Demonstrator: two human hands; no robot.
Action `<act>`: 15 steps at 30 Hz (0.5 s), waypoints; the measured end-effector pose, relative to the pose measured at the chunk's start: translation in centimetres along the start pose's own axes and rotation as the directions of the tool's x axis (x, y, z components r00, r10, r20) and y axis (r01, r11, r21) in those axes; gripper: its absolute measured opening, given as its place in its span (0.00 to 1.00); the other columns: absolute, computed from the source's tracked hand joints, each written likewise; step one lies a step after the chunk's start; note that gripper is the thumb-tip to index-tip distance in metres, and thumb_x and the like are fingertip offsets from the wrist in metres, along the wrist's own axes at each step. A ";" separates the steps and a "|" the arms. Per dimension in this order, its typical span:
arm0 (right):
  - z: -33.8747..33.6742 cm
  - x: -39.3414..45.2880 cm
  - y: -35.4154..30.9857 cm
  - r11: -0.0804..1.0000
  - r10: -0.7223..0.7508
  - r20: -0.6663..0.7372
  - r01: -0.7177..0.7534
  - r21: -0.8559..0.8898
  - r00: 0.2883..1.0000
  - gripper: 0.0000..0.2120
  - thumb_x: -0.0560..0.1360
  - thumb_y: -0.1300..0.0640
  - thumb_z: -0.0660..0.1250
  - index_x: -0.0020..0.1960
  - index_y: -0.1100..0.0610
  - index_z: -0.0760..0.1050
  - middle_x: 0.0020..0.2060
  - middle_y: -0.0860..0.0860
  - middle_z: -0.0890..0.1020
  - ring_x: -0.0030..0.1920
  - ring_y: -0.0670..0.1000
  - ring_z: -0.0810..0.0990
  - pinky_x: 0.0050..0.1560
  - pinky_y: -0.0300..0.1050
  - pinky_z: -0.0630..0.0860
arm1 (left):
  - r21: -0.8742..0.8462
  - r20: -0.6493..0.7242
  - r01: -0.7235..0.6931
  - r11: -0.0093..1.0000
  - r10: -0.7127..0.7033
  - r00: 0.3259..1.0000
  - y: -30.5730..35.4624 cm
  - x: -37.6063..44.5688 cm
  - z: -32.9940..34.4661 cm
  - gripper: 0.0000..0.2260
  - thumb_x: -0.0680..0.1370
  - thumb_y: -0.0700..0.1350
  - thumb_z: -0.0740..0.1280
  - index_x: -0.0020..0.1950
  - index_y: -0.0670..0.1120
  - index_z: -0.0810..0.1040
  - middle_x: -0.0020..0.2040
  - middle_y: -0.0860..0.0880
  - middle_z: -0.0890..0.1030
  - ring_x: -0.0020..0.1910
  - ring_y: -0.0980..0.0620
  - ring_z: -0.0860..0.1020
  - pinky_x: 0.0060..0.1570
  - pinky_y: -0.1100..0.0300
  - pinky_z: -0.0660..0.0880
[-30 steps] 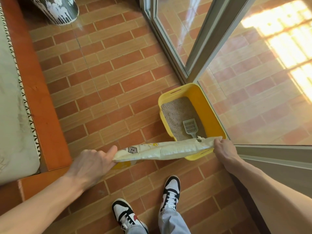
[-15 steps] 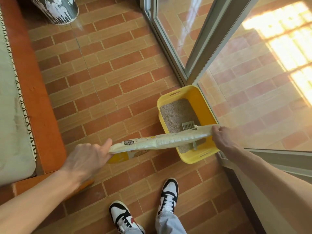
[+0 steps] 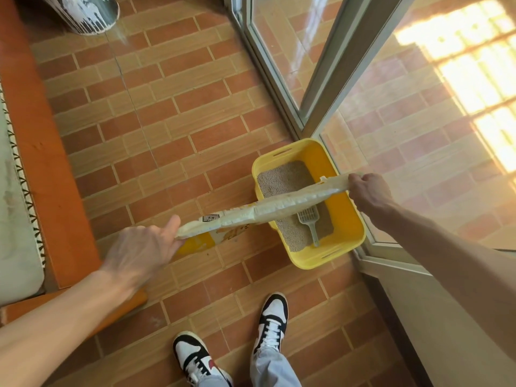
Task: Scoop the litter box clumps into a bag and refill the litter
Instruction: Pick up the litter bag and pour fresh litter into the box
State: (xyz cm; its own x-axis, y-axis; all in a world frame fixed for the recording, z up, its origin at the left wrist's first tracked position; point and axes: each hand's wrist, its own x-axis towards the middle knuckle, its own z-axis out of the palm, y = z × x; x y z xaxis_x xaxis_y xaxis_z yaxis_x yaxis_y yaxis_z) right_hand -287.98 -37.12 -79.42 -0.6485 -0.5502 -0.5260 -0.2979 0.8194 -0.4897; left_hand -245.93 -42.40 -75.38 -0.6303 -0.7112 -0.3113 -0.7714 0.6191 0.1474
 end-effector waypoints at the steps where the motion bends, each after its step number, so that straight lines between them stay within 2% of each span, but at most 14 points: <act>1: -0.2 0.1 0.3 1.000 0.009 -0.007 -0.009 -0.001 1.000 0.20 0.84 0.50 0.56 0.49 0.66 0.78 0.42 0.60 0.79 0.39 0.56 0.76 0.43 0.53 0.75 | 0.000 -0.003 -0.004 1.000 0.004 1.000 0.3 0.2 0.0 0.12 0.77 0.52 0.63 0.45 0.43 0.71 0.21 0.58 0.58 0.15 0.57 0.53 0.21 0.72 0.51; 5: -1.0 0.2 1.9 0.998 0.066 -0.030 -0.066 -0.017 0.997 0.19 0.84 0.51 0.57 0.50 0.66 0.78 0.42 0.59 0.79 0.39 0.56 0.76 0.42 0.52 0.74 | -0.002 -0.012 -0.061 0.998 0.061 0.998 1.6 1.2 -0.2 0.12 0.77 0.52 0.63 0.43 0.43 0.72 0.23 0.59 0.53 0.16 0.58 0.50 0.22 0.73 0.47; 10: -2.1 -0.4 4.7 0.990 0.103 0.008 -0.102 -0.094 0.995 0.19 0.84 0.53 0.57 0.49 0.67 0.78 0.40 0.59 0.79 0.36 0.54 0.74 0.37 0.48 0.70 | 0.019 0.020 -0.099 0.995 0.099 0.995 2.8 1.4 0.6 0.14 0.71 0.49 0.76 0.42 0.43 0.74 0.24 0.59 0.54 0.16 0.57 0.51 0.23 0.74 0.45; 15: -2.5 -1.5 6.7 0.977 0.115 0.064 -0.101 -0.190 0.991 0.19 0.84 0.54 0.56 0.46 0.67 0.77 0.37 0.58 0.78 0.34 0.55 0.73 0.34 0.45 0.68 | 0.033 0.078 -0.100 0.994 0.098 0.992 3.6 0.4 1.9 0.15 0.72 0.51 0.76 0.42 0.45 0.72 0.21 0.59 0.57 0.15 0.59 0.50 0.21 0.73 0.43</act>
State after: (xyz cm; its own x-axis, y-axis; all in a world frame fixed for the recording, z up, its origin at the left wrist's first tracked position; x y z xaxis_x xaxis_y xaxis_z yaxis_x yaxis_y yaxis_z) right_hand -290.81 -30.43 -80.15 -0.6320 -0.4614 -0.6226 -0.3582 0.8864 -0.2933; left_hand -248.77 -39.85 -76.80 -0.6938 -0.6192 -0.3676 -0.7008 0.6981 0.1466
